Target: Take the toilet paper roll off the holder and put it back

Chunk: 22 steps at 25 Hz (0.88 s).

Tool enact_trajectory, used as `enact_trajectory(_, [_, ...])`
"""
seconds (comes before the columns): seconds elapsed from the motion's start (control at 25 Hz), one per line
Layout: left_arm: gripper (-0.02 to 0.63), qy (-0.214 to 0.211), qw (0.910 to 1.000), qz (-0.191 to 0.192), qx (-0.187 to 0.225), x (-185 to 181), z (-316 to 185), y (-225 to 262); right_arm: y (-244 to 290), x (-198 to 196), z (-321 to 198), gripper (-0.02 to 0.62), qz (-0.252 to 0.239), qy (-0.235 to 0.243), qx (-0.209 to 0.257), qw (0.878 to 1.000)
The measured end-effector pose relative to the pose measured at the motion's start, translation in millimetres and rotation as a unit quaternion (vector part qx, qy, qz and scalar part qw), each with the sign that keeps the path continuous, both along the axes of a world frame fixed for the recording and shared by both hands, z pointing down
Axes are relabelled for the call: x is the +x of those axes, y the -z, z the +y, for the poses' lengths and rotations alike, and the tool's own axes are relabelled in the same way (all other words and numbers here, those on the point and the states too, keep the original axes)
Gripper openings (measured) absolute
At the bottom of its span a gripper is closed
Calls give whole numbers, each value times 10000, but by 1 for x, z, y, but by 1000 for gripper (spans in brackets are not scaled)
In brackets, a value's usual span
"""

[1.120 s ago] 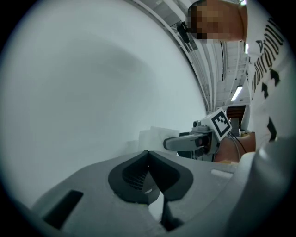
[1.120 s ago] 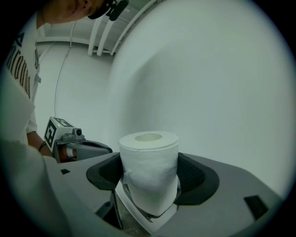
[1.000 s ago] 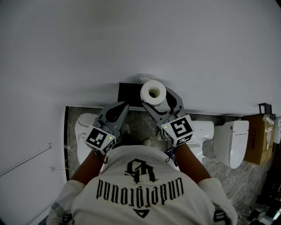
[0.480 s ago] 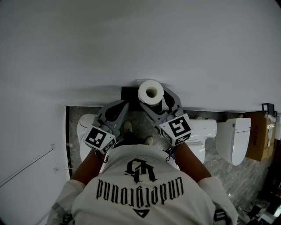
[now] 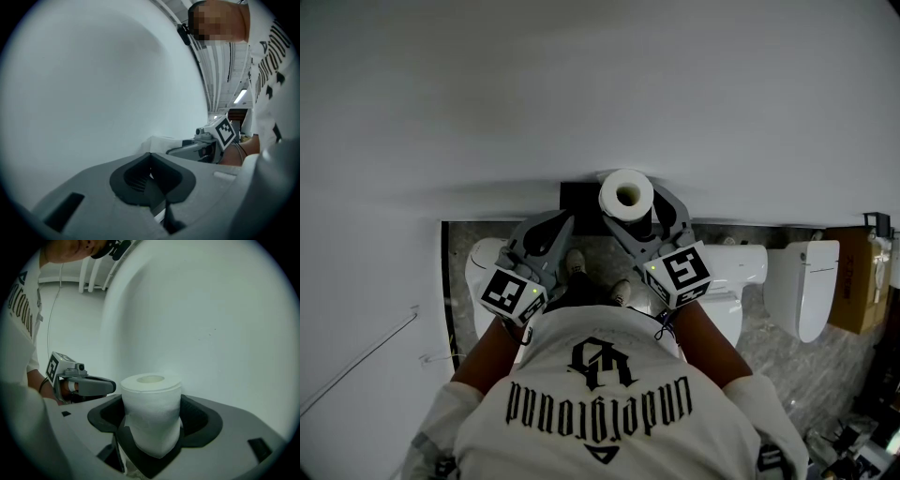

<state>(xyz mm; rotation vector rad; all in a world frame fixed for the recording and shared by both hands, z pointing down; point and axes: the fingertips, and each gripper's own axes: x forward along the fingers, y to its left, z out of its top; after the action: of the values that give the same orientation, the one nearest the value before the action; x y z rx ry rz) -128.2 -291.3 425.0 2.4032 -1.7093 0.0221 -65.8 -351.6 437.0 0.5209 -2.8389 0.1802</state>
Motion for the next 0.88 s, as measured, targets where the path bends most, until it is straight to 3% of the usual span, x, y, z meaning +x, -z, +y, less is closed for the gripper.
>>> enact_trajectory(0.88, [12,-22,10000,27,30,13,-4,-1,-8,10,6,328,117,97,44,9999])
